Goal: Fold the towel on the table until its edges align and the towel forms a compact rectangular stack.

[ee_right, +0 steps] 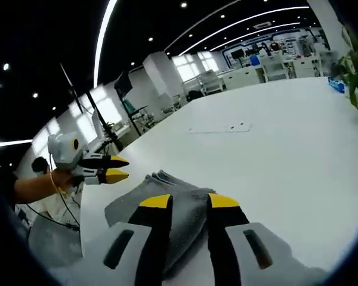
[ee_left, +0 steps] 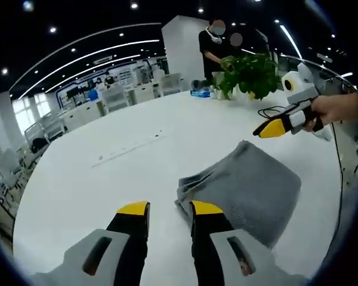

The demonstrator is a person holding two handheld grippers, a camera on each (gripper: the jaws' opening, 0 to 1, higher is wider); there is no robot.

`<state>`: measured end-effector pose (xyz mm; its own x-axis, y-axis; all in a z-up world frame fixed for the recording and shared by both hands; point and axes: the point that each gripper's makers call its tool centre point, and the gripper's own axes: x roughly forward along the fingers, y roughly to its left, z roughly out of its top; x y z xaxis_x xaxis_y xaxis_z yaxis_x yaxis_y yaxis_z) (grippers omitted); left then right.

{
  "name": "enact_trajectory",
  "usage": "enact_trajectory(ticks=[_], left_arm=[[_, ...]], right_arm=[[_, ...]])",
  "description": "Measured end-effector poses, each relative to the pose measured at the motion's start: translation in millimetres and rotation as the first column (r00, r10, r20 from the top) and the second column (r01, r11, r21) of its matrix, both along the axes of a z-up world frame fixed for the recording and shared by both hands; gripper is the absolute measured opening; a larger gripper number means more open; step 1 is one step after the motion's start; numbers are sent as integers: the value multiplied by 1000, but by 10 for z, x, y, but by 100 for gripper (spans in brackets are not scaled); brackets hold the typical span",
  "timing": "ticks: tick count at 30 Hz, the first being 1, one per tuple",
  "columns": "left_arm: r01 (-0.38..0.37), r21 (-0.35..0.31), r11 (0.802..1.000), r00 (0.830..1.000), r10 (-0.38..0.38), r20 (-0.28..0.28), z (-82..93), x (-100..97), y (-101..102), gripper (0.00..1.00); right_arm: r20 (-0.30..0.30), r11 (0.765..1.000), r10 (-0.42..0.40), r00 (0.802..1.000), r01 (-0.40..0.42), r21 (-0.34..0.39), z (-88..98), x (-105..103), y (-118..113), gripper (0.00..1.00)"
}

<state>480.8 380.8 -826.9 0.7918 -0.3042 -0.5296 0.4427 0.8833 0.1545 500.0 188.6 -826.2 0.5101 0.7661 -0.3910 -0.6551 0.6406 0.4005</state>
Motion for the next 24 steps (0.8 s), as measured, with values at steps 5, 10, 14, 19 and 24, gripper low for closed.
enact_trajectory(ticks=[5, 10, 14, 19, 24], left_arm=[[18, -61, 998, 1000, -17, 3, 56, -175, -43, 36], [39, -24, 999, 999, -39, 0, 25, -351, -44, 42], [42, -39, 998, 999, -42, -5, 26, -490, -36, 45], [38, -53, 998, 999, -39, -7, 11, -652, -17, 51], [29, -75, 997, 1000, -30, -8, 15, -810, 8, 55]], right_arm=[[32, 998, 21, 999, -20, -53, -43, -91, -88, 27], [60, 994, 21, 998, -14, -106, -80, -182, -171, 30], [69, 992, 15, 997, -6, -126, -104, -278, -223, 34], [67, 990, 11, 998, -1, -144, -143, -415, -290, 41], [82, 985, 11, 997, 3, -173, -147, -580, -358, 45]])
